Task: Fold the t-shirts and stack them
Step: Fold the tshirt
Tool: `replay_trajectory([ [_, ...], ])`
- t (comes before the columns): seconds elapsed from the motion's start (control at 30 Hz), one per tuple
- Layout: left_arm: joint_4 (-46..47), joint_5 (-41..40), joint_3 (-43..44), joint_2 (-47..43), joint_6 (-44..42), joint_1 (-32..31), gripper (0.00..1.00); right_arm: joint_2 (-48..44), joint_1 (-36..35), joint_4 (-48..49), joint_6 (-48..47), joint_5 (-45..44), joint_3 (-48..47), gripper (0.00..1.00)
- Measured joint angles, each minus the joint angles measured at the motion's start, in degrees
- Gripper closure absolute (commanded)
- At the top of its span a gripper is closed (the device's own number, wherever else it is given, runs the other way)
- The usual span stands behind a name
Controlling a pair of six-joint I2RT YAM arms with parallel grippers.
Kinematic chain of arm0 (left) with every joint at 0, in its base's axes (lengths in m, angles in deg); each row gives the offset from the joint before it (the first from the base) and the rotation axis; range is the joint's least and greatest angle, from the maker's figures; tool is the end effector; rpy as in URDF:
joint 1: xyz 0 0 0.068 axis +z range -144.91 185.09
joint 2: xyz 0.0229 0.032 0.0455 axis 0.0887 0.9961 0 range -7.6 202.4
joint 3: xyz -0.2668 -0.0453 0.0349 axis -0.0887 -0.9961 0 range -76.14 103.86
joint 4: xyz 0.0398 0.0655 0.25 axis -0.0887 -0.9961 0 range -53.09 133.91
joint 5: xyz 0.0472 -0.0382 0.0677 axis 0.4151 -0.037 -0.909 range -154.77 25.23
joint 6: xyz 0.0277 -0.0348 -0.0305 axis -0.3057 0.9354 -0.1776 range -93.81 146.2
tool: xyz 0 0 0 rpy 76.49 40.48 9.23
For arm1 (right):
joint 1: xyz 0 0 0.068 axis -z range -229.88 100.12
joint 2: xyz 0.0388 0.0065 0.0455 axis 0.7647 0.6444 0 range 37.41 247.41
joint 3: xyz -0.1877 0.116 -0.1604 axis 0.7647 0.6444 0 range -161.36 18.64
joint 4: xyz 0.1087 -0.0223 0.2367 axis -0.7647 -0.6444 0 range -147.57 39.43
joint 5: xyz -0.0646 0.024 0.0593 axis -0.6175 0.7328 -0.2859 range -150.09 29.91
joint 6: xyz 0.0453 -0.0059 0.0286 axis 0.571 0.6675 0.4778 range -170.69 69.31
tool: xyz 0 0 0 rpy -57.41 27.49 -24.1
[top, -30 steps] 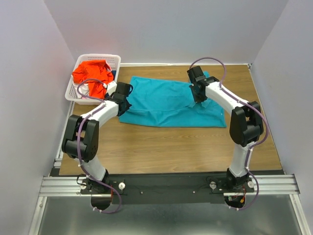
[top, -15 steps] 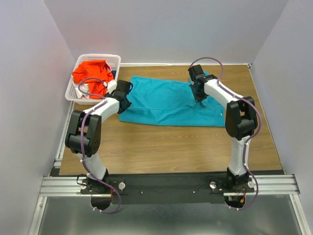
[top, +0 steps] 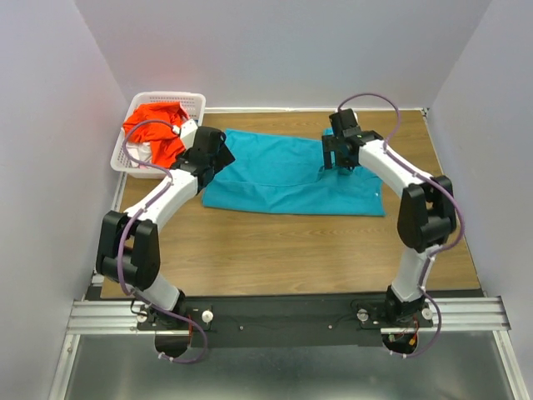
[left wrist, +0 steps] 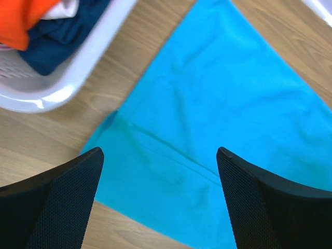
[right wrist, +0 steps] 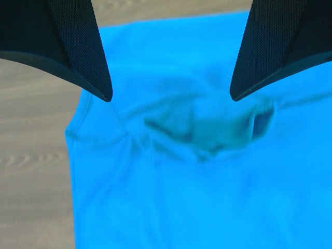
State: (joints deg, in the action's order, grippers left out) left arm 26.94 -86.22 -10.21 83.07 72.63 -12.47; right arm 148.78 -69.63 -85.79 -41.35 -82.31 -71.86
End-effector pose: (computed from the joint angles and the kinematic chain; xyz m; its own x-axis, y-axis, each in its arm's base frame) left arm 0.3383 -0.0934 0.2582 -0.4521 -0.5643 -0.6908 -0.4456 0.8138 -0.3732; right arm 0.4057 0.1312 0.2394 -0.7894 -0.1238 -0.6013 0.0140 0.9756 -0.2191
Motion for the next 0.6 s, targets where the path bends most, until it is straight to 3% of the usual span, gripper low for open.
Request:
replay_trajectory([
  [0.17,1.9,0.9,-2.2,-1.4,-0.2,-3.9,0.03,-9.0,0.0,2.5,3.2,7.5,10.9,0.0],
  [0.3,2.2,2.3,-3.7,-0.5,-0.4,-5.7,0.02,-8.2,0.0,4.1,4.1,11.6,13.2,0.0],
  [0.43,2.7,3.1,-4.5,1.0,-0.8,-5.8,0.02,-3.0,0.0,4.5,3.9,11.6,10.5,0.0],
  [0.6,3.0,3.1,-4.5,4.0,-1.1,-5.7,0.02,7.6,0.1,5.3,3.3,10.4,-0.5,0.0],
])
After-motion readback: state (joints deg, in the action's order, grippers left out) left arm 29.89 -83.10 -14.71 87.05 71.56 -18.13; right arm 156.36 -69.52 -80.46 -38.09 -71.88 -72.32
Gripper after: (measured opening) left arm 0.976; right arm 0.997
